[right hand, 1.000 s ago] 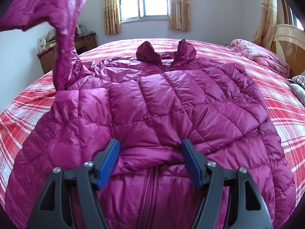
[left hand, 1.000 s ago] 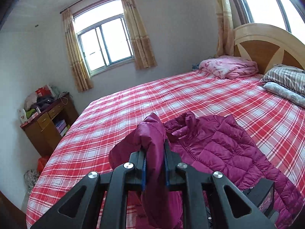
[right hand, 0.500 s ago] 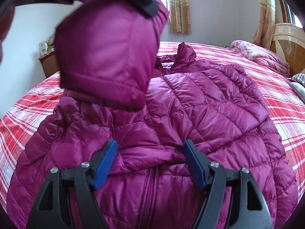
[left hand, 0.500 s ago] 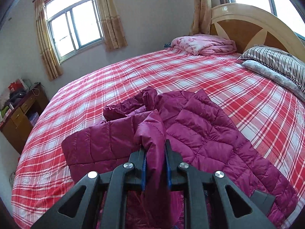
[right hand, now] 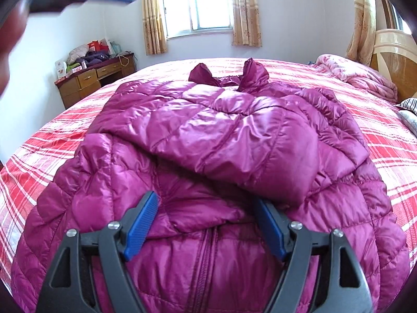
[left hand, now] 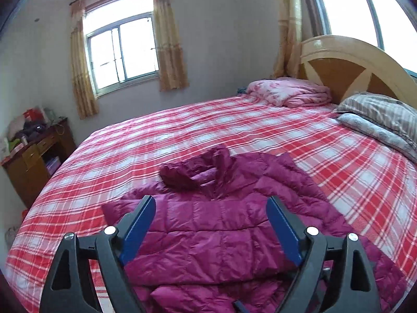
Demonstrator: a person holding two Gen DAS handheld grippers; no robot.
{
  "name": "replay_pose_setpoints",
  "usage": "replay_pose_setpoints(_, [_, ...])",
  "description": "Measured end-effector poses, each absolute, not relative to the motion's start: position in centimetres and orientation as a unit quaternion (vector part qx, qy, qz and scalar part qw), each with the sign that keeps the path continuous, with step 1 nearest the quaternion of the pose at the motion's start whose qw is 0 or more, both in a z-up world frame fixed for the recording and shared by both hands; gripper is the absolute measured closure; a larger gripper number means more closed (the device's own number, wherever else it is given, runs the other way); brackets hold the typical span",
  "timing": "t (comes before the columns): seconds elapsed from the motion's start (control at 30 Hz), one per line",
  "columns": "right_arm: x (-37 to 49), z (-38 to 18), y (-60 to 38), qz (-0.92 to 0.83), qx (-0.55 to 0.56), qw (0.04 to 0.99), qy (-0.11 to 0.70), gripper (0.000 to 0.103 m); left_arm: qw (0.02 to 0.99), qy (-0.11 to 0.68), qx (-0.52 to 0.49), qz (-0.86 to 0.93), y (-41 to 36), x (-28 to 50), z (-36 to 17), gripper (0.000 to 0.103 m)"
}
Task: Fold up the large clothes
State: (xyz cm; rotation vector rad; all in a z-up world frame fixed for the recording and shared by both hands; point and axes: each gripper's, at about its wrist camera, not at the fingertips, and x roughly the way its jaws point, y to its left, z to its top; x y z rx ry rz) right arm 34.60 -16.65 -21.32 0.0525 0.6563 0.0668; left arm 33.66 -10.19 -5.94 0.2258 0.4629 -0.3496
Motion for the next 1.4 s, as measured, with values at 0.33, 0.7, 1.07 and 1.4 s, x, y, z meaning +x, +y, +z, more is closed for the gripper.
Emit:
replay_pose_setpoints(0.33, [32.6,-19.0,-19.4,0.057,0.107,0.951,0.286,0.019,0.93,0.348,0.113,-0.034,-3.8,37.2,-17.5,0.016])
replay_pose_setpoints(0.7, [39.4,-19.2,-25.8,0.037,0.207,0.893,0.398,0.065,0.922,0.38,0.058,-0.045,-2.5,38.7,-18.9,0.014])
replay_pose_setpoints(1.07, [33.5,-19.7,-25.6,0.032,0.214,0.902,0.372,0.088,0.923,0.382,0.012,-0.051,-1.2,38.2,-18.9,0.01])
replay_pose_setpoints(1.4, [32.8,-15.5,-26.8,-0.037,0.162,0.937,0.306,0.045,0.949,0.314,0.003,0.001,0.3,36.7,-13.6,0.01])
